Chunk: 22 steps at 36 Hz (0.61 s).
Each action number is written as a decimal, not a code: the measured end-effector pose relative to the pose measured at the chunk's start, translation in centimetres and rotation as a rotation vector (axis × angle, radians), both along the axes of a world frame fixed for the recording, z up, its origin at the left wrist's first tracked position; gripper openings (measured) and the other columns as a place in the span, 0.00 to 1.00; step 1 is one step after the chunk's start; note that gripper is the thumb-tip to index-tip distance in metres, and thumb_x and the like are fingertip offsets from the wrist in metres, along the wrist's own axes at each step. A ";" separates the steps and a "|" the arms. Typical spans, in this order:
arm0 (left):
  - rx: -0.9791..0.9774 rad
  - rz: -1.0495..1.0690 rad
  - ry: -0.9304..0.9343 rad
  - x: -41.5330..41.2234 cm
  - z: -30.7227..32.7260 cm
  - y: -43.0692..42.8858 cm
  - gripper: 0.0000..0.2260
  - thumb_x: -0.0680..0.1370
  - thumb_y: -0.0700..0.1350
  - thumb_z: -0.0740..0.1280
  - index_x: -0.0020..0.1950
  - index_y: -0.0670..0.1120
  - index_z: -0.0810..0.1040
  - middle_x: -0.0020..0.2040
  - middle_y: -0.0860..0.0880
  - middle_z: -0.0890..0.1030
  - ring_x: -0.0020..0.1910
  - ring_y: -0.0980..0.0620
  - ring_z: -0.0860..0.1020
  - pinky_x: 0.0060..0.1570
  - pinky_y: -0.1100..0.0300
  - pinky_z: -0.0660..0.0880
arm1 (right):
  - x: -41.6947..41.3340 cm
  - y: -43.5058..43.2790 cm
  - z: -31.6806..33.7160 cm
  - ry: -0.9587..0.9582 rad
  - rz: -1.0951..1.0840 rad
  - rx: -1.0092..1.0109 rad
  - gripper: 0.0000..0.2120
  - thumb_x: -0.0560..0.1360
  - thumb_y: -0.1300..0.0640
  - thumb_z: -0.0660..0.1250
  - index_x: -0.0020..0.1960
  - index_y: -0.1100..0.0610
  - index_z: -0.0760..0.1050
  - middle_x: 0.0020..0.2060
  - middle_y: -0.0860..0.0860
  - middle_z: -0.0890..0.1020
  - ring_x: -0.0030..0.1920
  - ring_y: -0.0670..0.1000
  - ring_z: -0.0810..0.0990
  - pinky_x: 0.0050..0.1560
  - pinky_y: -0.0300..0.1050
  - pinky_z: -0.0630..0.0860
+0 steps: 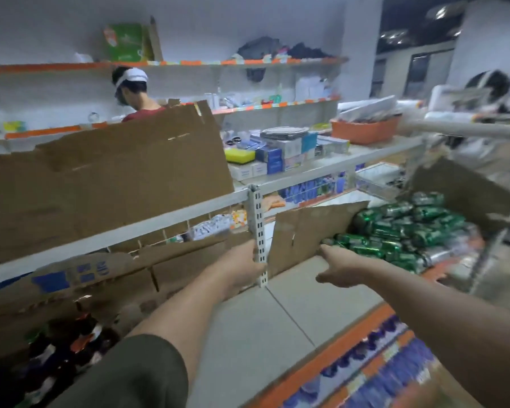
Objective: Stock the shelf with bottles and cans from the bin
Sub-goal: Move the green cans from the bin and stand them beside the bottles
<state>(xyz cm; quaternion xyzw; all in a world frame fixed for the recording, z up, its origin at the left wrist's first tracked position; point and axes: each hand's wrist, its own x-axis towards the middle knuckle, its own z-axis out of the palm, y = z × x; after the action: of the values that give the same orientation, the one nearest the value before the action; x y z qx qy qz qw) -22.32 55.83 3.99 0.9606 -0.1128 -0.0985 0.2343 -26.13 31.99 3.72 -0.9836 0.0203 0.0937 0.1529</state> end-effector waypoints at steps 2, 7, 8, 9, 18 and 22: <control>0.029 -0.094 -0.013 0.6 -0.1 -3.2 0.21 0.79 0.57 0.67 0.69 0.52 0.72 0.67 0.50 0.77 0.62 0.47 0.77 0.63 0.49 0.76 | -1.2 -3.5 0.2 -0.021 -0.083 -0.024 0.29 0.73 0.51 0.73 0.69 0.57 0.66 0.62 0.57 0.75 0.57 0.57 0.77 0.52 0.47 0.76; 0.051 -0.239 -0.036 0.8 -1.1 -10.5 0.20 0.79 0.58 0.66 0.68 0.51 0.71 0.65 0.49 0.77 0.61 0.45 0.76 0.62 0.51 0.74 | -4.3 -10.8 -0.1 -0.048 -0.275 -0.033 0.29 0.71 0.53 0.72 0.69 0.58 0.66 0.59 0.56 0.76 0.50 0.54 0.80 0.48 0.48 0.81; 0.059 -0.260 -0.031 0.9 -1.5 -11.6 0.20 0.79 0.58 0.66 0.67 0.52 0.71 0.64 0.49 0.77 0.60 0.45 0.76 0.61 0.50 0.75 | -4.7 -11.9 -0.4 -0.033 -0.289 -0.037 0.31 0.70 0.52 0.73 0.69 0.58 0.66 0.58 0.56 0.76 0.50 0.53 0.79 0.49 0.49 0.81; 0.068 -0.280 -0.020 1.0 -1.8 -12.8 0.21 0.78 0.58 0.66 0.68 0.52 0.70 0.64 0.49 0.77 0.60 0.45 0.76 0.61 0.49 0.75 | -4.9 -13.2 -0.7 -0.017 -0.309 -0.029 0.32 0.70 0.52 0.73 0.69 0.58 0.65 0.57 0.55 0.77 0.49 0.53 0.80 0.49 0.50 0.81; 0.120 -0.351 0.028 6.1 -5.7 -26.1 0.19 0.77 0.52 0.70 0.66 0.50 0.71 0.57 0.50 0.77 0.53 0.48 0.77 0.50 0.52 0.76 | -1.4 -25.6 -4.7 0.100 -0.367 0.001 0.42 0.71 0.60 0.71 0.78 0.60 0.52 0.56 0.56 0.77 0.47 0.52 0.81 0.40 0.47 0.81; 0.158 -0.337 0.063 9.3 -8.0 -30.4 0.23 0.78 0.49 0.69 0.72 0.49 0.68 0.65 0.48 0.77 0.55 0.47 0.77 0.48 0.56 0.73 | 2.8 -29.8 -7.5 0.157 -0.283 -0.020 0.40 0.72 0.58 0.73 0.77 0.58 0.57 0.59 0.55 0.77 0.48 0.51 0.82 0.48 0.51 0.83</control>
<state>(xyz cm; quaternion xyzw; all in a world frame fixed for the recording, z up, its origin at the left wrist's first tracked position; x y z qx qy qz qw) -13.02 25.45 -3.99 0.9400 -0.2565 -0.1748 0.1418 -23.33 2.17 -3.76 -0.9620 0.1716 0.1474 0.1526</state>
